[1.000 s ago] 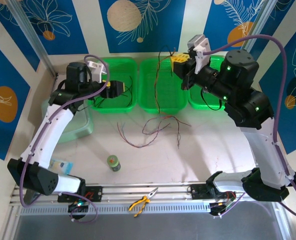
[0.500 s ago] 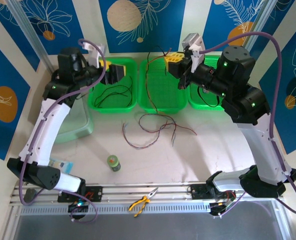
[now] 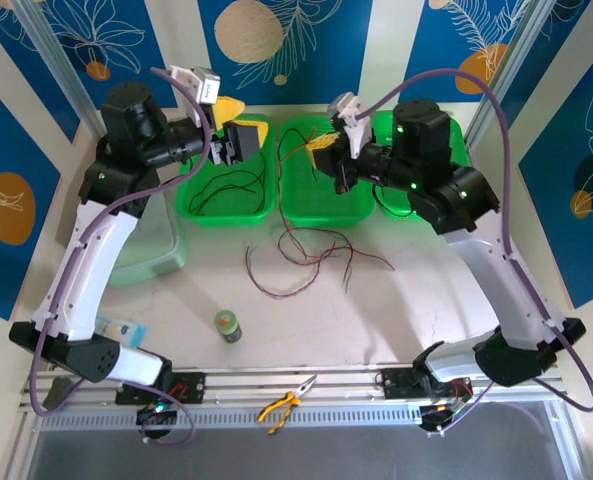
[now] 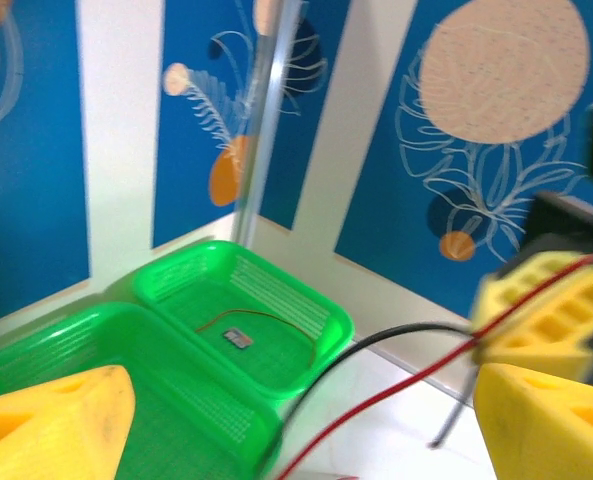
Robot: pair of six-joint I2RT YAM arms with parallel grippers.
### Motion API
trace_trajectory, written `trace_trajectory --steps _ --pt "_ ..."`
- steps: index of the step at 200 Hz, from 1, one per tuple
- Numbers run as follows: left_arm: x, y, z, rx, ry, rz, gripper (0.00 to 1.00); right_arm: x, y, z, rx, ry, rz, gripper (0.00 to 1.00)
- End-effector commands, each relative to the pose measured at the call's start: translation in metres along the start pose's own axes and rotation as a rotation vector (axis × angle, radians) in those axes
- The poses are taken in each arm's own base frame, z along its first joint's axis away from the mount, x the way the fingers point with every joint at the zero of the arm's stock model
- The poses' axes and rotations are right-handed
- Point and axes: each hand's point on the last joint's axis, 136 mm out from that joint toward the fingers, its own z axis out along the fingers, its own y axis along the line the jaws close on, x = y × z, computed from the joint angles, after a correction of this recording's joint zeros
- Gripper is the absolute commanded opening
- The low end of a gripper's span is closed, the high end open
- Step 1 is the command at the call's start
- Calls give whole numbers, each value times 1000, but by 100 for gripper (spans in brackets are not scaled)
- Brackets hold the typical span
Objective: Untangle the cables
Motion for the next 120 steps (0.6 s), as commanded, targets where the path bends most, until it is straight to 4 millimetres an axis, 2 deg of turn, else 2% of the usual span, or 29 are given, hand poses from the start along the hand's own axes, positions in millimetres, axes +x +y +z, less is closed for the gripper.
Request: trace_trajectory --steps 1,43,93,120 --pt "-2 -22 4 125 -6 4 88 8 0 9 -35 19 9 0" --pt "3 -32 13 243 2 -103 87 14 -4 35 -80 68 41 0" --pt "16 -22 20 198 48 -122 84 12 6 48 -125 86 16 0" --pt "24 -17 28 186 70 -130 80 12 12 50 -146 94 15 0"
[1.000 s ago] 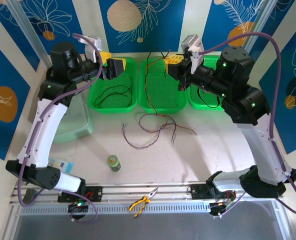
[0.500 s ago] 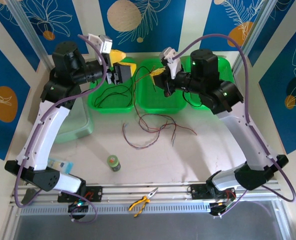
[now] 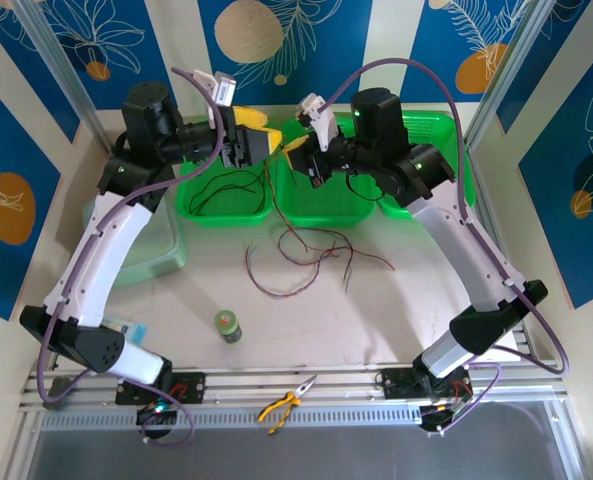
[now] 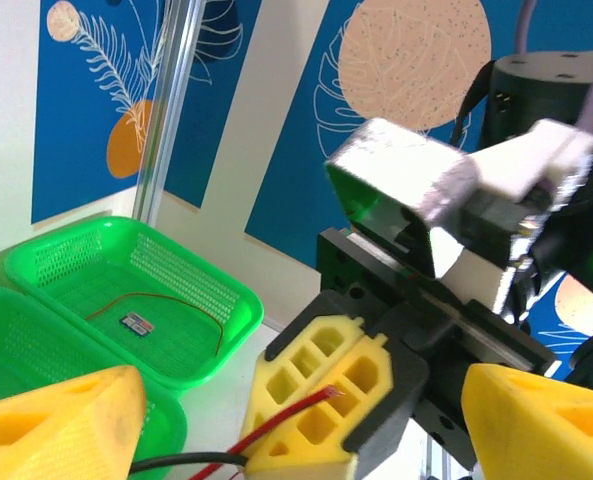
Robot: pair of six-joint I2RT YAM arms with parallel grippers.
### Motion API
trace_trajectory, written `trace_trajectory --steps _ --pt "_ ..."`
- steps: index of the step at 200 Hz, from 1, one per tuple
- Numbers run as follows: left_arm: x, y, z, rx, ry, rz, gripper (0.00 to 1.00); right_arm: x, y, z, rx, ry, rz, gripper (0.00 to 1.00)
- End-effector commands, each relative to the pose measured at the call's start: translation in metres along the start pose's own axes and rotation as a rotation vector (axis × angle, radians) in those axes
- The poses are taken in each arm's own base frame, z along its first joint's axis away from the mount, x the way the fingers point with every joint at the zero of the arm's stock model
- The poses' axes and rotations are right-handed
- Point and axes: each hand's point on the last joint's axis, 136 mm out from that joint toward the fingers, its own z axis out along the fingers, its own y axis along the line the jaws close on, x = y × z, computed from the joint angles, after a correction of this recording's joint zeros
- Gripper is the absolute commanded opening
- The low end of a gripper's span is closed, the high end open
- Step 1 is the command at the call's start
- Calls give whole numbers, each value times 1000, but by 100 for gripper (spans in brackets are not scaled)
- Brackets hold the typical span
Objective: Untangle the cables
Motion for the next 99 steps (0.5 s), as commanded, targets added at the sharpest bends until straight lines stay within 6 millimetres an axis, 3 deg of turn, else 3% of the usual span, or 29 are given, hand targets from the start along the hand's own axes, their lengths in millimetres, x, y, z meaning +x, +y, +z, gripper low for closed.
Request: trace_trajectory --steps 1,70,99 --pt "6 -2 6 13 22 2 80 -10 14 -6 -46 -16 -27 0" --pt "17 -7 17 10 57 26 75 -13 18 -3 -79 -1 -19 0" --pt "16 -2 19 -11 59 24 65 -13 21 -1 -83 4 -32 0"
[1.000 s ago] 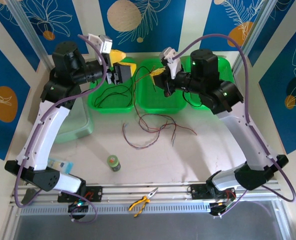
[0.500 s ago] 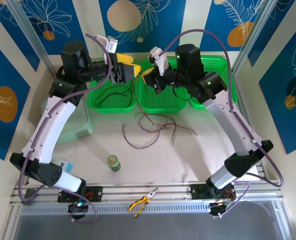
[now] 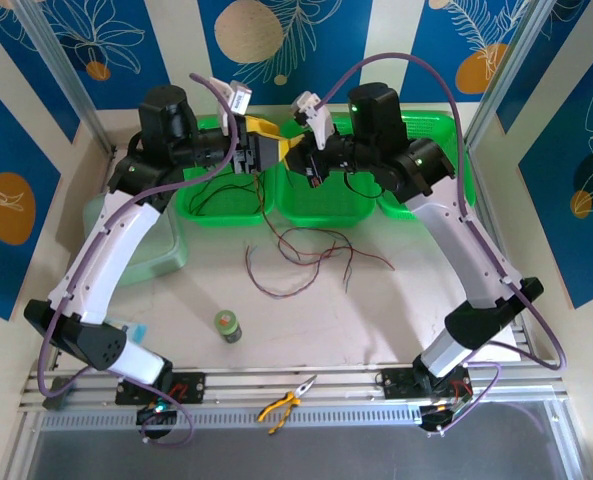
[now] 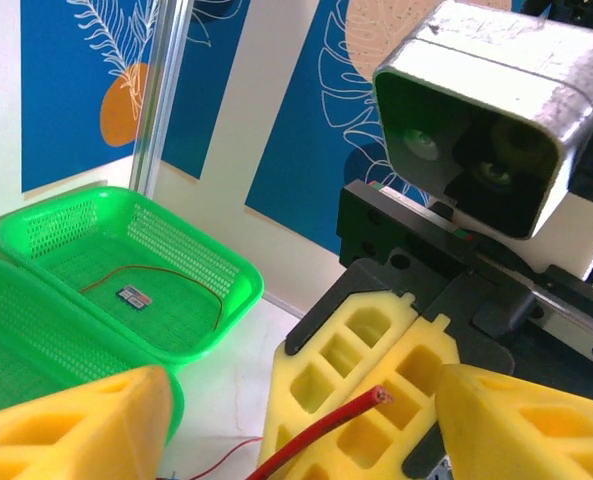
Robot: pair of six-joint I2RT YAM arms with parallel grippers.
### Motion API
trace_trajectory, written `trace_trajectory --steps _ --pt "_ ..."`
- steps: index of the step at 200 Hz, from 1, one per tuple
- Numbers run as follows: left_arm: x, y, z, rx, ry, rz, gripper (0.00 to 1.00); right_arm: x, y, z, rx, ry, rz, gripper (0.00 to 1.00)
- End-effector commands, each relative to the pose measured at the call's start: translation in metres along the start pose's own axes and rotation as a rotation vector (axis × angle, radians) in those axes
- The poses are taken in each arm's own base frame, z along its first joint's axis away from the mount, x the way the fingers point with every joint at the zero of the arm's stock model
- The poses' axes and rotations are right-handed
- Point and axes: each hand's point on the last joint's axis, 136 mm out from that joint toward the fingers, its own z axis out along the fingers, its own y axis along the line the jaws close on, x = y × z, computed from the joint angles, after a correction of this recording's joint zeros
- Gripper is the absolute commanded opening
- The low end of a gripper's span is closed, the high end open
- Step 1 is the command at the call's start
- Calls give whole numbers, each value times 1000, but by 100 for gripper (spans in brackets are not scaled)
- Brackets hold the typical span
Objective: Untangle the cables
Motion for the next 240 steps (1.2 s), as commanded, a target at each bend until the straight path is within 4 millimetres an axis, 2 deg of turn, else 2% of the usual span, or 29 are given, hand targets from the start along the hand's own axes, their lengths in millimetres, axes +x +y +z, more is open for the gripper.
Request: trace_trajectory --steps 1,43,56,91,136,178,215,240 --pt "-2 -3 5 0 5 26 64 -7 10 -2 -31 -9 -31 0" --pt "-3 1 6 -12 2 12 32 -5 11 -1 -26 -1 -35 0" --pt "-3 3 6 -22 2 7 18 -4 10 -2 -24 -2 -37 0" --pt "-4 5 3 -53 -9 17 0 -3 10 -3 -20 1 -40 0" --pt "-14 14 -4 -139 -47 54 0 2 8 -9 3 5 -44 0" --pt "-30 33 -19 -296 -123 92 0 11 6 -28 42 -12 -43 0" --pt "-42 51 -44 -470 -194 136 0 14 -3 -55 123 -43 -35 0" --pt "-46 66 -67 -605 -235 145 0 14 -18 -77 233 -98 -25 0"
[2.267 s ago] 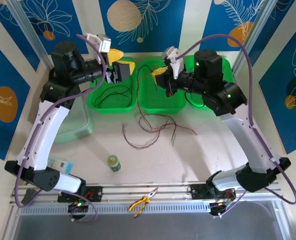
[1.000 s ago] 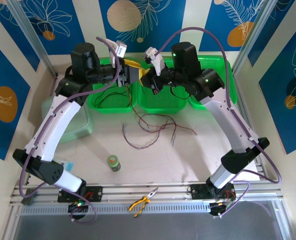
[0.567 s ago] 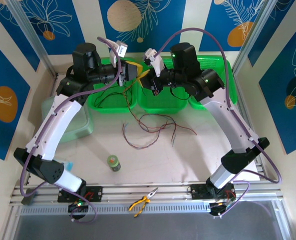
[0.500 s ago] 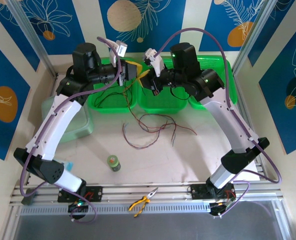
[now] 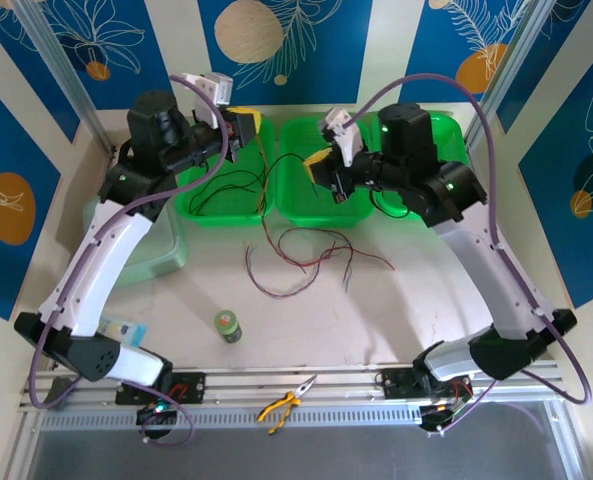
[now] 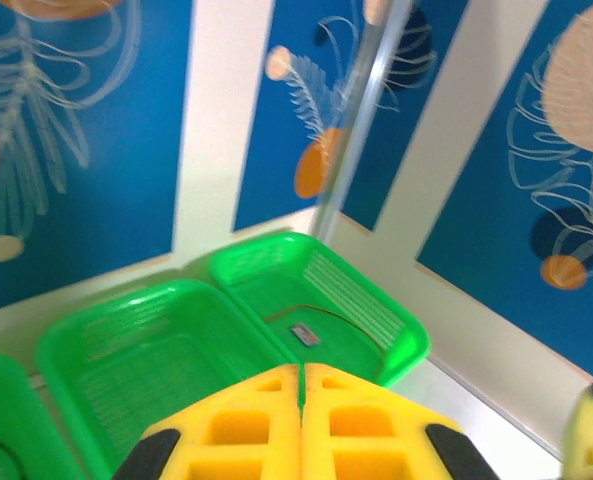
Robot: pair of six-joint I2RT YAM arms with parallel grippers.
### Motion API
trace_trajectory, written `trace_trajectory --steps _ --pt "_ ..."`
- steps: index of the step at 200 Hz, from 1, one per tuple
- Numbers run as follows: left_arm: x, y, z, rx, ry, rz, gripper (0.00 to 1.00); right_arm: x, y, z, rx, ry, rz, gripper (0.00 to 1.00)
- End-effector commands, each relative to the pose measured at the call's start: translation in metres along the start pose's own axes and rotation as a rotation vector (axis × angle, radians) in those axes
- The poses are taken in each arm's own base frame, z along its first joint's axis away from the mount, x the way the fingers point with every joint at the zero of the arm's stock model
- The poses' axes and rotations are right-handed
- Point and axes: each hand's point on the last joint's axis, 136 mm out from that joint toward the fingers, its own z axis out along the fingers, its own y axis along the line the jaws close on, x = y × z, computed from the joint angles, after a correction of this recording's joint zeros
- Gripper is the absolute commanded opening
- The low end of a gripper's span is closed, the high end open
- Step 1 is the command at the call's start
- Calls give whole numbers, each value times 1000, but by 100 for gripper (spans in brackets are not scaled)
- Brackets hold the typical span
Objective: Untangle the cables
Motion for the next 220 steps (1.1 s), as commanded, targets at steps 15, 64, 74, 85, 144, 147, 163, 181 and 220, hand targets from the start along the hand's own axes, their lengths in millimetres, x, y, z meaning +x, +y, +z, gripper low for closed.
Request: trace_trajectory --steps 15,64,74,85,144,147,163,181,220 --pt "-17 37 -27 -226 -88 65 0 -13 -31 -36 212 -123 -1 0" --pt "-13 86 -60 -390 -47 60 0 -27 -94 -98 571 -234 82 0" --pt "-11 99 -66 -422 -34 52 0 -27 -106 -111 624 -253 104 0" --pt "-9 111 -73 -445 -27 34 0 -26 -121 -128 687 -274 136 0" --pt "-12 163 -109 -570 -38 -17 0 -18 -165 -196 901 -321 197 0" --pt "-12 165 -112 -578 -39 -17 0 -17 -167 -200 912 -323 201 0" --pt "-13 177 -125 -624 -44 -25 0 -15 -172 -215 948 -338 218 0" --pt "-17 195 -147 -696 -61 -36 0 -11 -178 -233 998 -346 229 0" --pt "-26 205 -172 -676 -120 -105 0 -7 -181 -253 989 -372 277 0"
